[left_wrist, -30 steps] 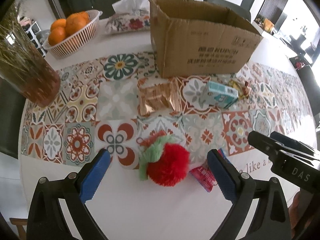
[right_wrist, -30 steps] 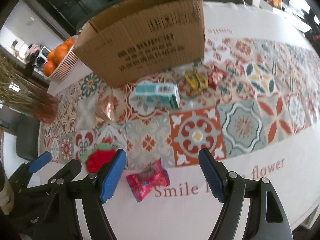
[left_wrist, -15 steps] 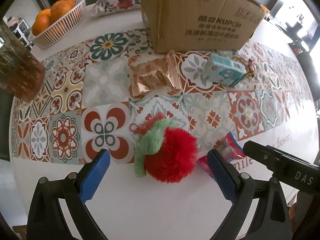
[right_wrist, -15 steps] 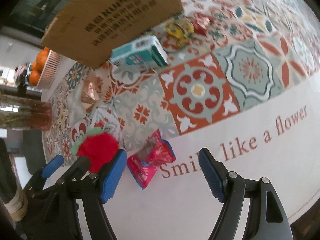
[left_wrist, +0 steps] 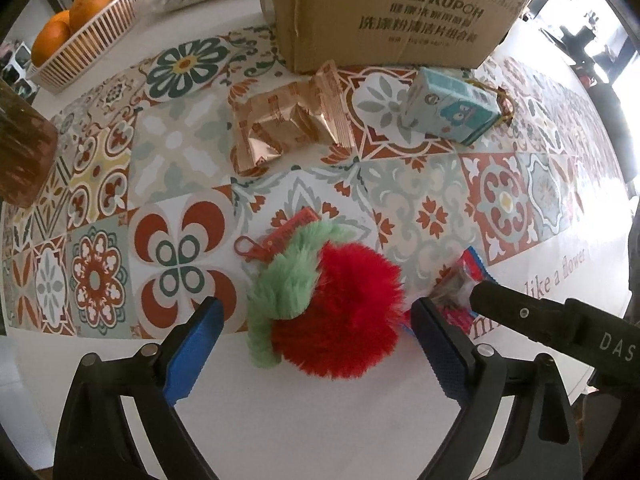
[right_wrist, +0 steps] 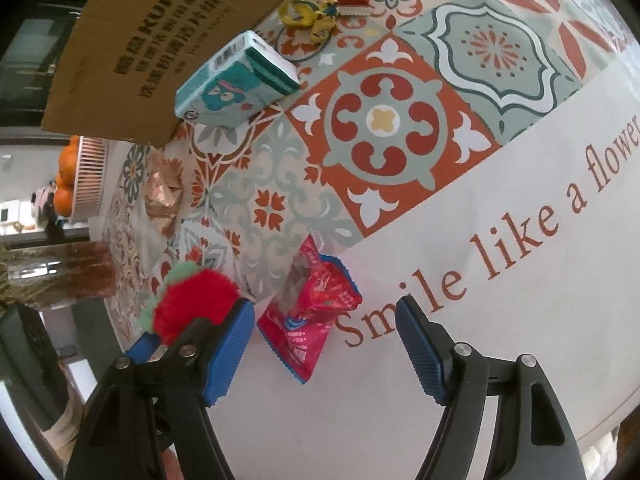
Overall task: Organize soft objects
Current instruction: 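Grasp the red strawberry plush with the left tool while the right tool grasps the pink packet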
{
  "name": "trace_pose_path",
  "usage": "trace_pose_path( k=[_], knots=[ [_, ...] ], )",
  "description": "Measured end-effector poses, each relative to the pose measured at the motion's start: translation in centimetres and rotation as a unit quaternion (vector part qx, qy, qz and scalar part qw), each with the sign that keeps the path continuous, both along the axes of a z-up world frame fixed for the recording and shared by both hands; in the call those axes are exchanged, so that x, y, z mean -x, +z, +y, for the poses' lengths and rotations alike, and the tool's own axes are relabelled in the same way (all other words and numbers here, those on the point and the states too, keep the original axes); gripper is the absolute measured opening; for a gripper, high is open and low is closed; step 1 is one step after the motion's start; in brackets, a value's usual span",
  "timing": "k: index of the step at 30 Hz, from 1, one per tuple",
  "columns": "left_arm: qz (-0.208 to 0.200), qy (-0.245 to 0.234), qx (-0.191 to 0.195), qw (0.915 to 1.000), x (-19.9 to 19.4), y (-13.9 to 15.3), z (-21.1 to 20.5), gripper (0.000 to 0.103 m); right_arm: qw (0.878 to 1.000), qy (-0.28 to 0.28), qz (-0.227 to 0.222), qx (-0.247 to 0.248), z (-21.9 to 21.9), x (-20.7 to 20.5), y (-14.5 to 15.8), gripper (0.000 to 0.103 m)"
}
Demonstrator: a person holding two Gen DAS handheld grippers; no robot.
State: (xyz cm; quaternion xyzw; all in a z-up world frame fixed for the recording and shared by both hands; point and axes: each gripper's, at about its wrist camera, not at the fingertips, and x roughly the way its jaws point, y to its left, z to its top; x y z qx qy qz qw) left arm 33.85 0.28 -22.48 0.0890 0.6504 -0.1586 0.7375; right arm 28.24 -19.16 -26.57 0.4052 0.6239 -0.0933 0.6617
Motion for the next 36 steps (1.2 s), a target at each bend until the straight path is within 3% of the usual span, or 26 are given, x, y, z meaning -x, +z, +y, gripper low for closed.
trace_pose_path(
  k=[10,15,20,22,23,36],
  knots=[
    [0.02,0.002,0.005,0.9998,-0.5,-1.6,-0.1,0.078,1.0,-0.013,0.014,-0.003,0.3,-0.8,-0.9,0.064],
    [0.034,0.01,0.02,0.9992,-0.9,-2.3,-0.7,0.065,1.0,-0.007,0.018,0.0,0.8,-1.1,-1.1,0.058],
    [0.038,0.012,0.016,0.9991,-0.8,-3.3,-1.3,0.056,1.0,0.002,0.023,0.012,1.3,-1.4,-1.1,0.057],
    [0.039,0.016,0.02,0.9989,-0.8,-3.6,-1.3,0.052,1.0,0.009,0.02,0.014,1.5,-1.5,-1.1,0.046],
    [0.039,0.019,0.021,0.9988,-0.8,-3.7,-1.2,0.05,1.0,0.013,0.019,0.014,1.7,-1.6,-1.1,0.046],
    [0.037,0.049,0.051,0.9968,0.4,-3.2,0.0,0.044,0.999,0.032,-0.001,0.023,1.7,-1.5,-0.5,0.042]
  ],
)
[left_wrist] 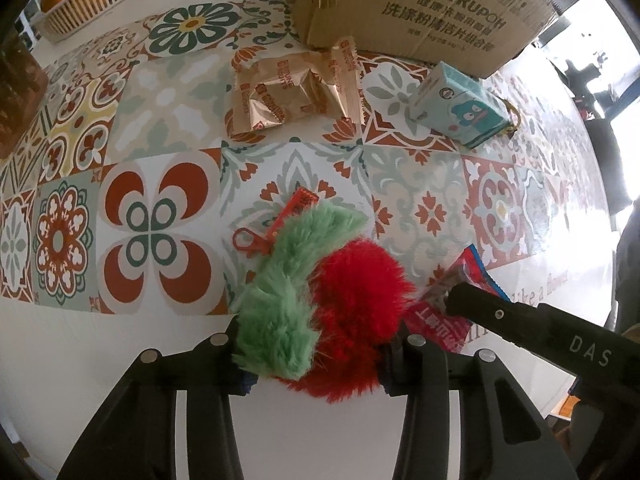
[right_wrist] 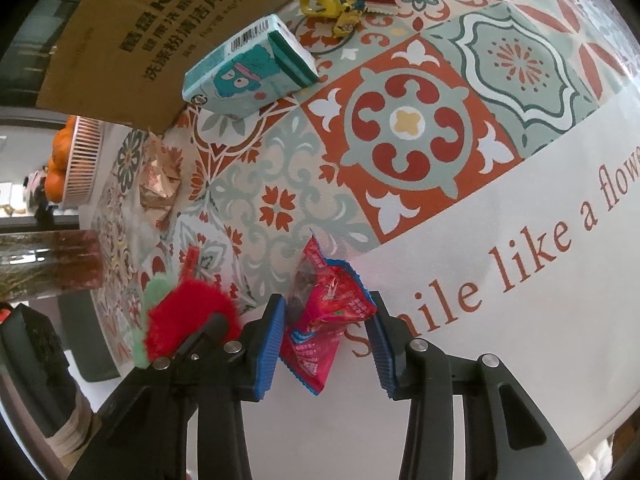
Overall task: Organize soft objects
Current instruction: 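Grasp the red strawberry plush with the left tool while the right tool grasps the pink packet, then carry the strawberry plush and pink packet with both tools over the box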
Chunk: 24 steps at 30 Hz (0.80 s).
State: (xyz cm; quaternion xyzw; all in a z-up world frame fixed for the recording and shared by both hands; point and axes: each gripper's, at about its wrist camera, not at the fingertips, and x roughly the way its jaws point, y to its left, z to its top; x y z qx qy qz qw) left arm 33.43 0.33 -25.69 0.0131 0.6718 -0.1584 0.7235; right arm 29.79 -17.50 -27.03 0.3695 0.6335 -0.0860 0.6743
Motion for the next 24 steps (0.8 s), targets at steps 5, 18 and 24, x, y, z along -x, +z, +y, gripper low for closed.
trace_pose_path(
  k=[5,18,24],
  knots=[
    [-0.007,0.007,0.005,0.9999,0.2,1.0,0.2,0.044,1.0,0.003,-0.012,0.001,-0.5,0.1,0.8,0.041],
    [-0.046,0.027,0.014,0.9985,0.0,5.1,1.2,0.044,0.999,0.025,-0.046,0.016,-1.4,0.0,2.8,0.031],
    [-0.058,0.033,0.015,0.9977,0.2,6.1,0.7,0.044,0.997,0.032,-0.061,0.018,-1.8,0.2,3.5,0.03]
  ],
)
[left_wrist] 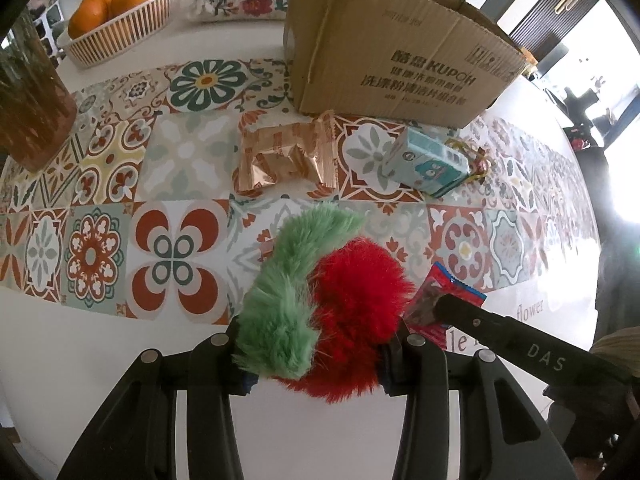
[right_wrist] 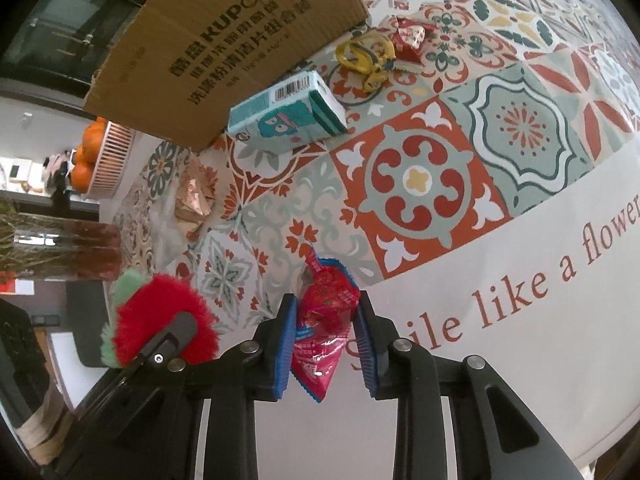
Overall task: Organize soft objects
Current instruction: 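Carry the strawberry plush and pink packet with both tools over the box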
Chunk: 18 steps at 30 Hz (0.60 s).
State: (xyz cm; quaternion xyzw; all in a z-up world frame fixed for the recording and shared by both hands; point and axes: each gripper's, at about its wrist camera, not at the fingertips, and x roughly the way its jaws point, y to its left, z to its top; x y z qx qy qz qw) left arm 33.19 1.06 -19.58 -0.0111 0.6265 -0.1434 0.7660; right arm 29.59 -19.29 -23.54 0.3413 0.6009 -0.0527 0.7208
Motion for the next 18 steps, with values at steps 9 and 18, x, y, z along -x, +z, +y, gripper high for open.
trace_pose_path(
  k=[9,18],
  knots=[
    [-0.021,0.002,0.0,0.9998,0.5,1.7,-1.0,0.044,0.999,0.009,-0.041,0.013,-1.3,0.2,2.7,0.029],
    [-0.064,0.003,0.006,0.9979,0.6,5.0,-2.2,0.044,0.995,0.012,-0.094,0.028,-2.8,0.4,6.5,0.029]
  ],
)
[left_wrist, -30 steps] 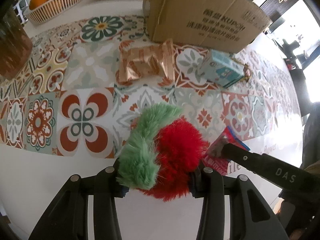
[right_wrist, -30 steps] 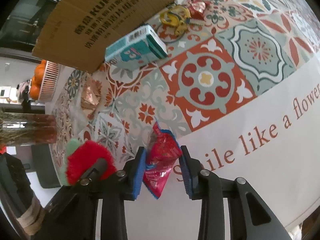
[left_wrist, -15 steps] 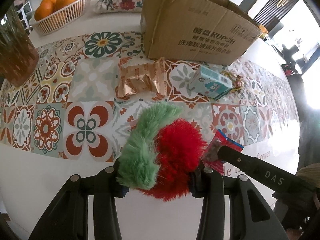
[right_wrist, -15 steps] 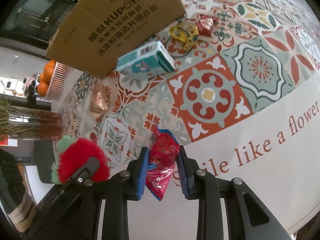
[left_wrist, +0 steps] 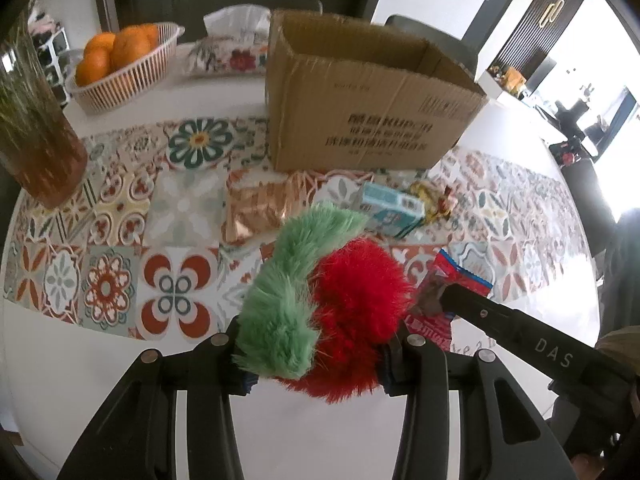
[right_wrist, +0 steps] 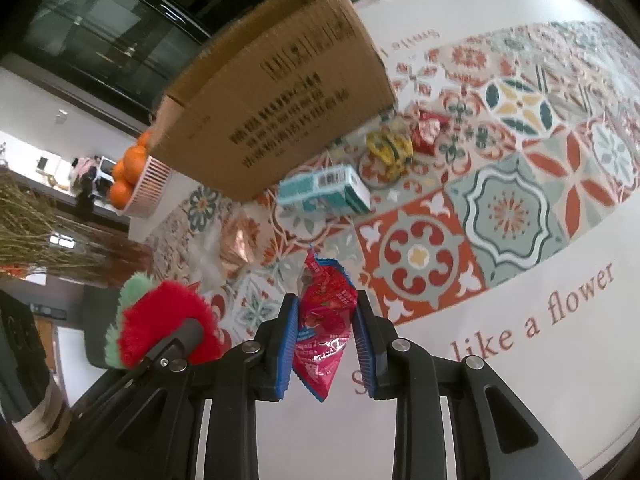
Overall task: Organize soft objects
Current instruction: 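Carry the strawberry plush and pink packet with both tools over the box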
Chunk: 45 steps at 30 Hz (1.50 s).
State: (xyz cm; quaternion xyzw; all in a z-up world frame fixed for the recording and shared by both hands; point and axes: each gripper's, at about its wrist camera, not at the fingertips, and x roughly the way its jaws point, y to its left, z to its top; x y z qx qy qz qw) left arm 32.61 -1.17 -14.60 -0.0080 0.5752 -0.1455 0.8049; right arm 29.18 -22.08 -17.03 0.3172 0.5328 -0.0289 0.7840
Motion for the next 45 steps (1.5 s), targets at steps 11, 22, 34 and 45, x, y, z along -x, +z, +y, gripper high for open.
trace_pose_path(
  k=[11,22,34,45],
  knots=[
    [-0.053,-0.003,0.008,0.9985,-0.1,3.9,-1.4,0.044,0.998,0.001,-0.054,0.012,-0.7,-0.4,3.5,0.029],
    [-0.097,-0.007,0.014,0.9951,-1.0,7.2,-2.6,0.044,0.993,0.006,-0.11,0.03,-1.5,-1.6,7.4,0.028],
    [-0.132,-0.009,0.018,0.991,-3.0,10.1,-3.9,0.044,0.987,0.008,-0.154,0.035,-2.7,-3.8,10.3,0.027],
    [-0.152,-0.014,0.021,0.9881,-5.5,11.8,-5.4,0.044,0.981,0.012,-0.188,0.042,-4.1,-6.7,12.6,0.027]
  ],
)
